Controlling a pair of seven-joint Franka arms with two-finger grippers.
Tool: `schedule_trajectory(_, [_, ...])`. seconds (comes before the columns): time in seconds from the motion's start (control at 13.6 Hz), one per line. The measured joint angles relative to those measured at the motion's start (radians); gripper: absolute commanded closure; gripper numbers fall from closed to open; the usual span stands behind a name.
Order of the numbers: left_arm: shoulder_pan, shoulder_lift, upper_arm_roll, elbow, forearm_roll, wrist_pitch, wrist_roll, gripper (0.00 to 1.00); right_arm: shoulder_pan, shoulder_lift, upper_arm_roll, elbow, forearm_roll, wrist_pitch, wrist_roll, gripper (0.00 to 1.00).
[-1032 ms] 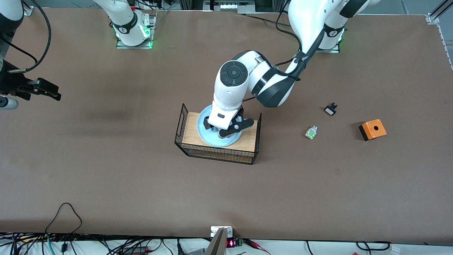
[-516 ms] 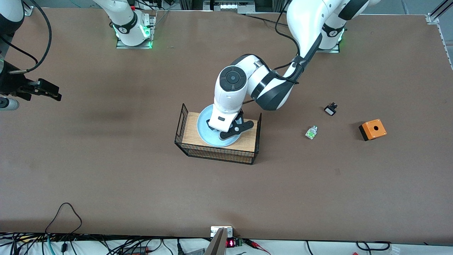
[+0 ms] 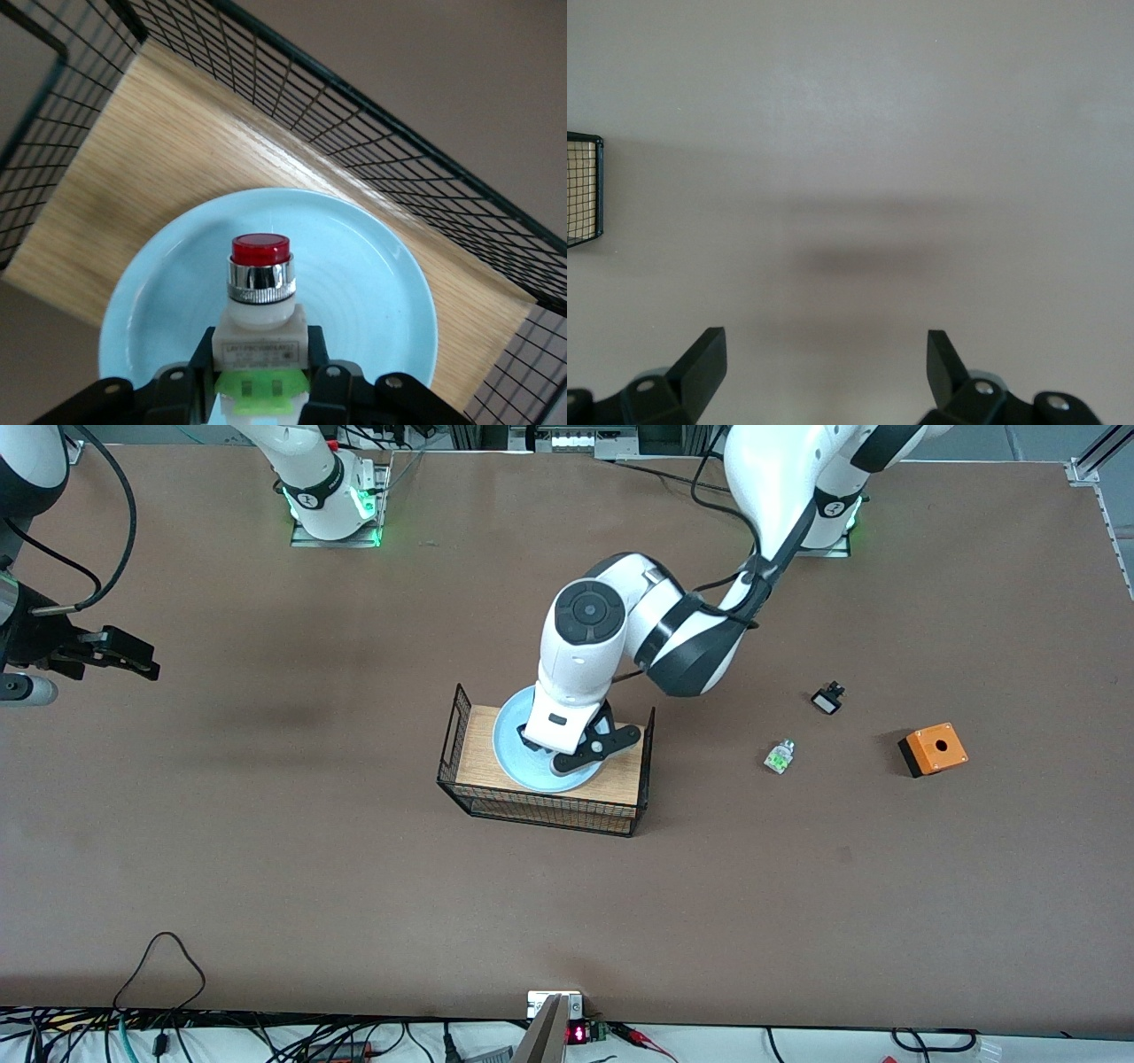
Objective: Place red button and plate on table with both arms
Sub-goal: 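Grasp the red button with the left gripper and lift it, then carry the button toward the orange box while the right gripper reaches the plate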
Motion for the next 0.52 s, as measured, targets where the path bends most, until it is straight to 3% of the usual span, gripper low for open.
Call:
schedule_trajectory(0.22, [0.021, -0.112, 0.002, 0.008, 0.005, -0.182, 0.061, 0.85, 0.000, -0.002, 0.000, 0.002, 0.001, 0.000, 0.000, 0.00])
schedule_trajectory(0.52, [0.168, -0.195, 0.014, 0.004, 0.011, -0.417, 0.443, 0.85, 0.054, -0.007, 0.036, 0.008, 0.072, 0.000, 0.087, 0.00])
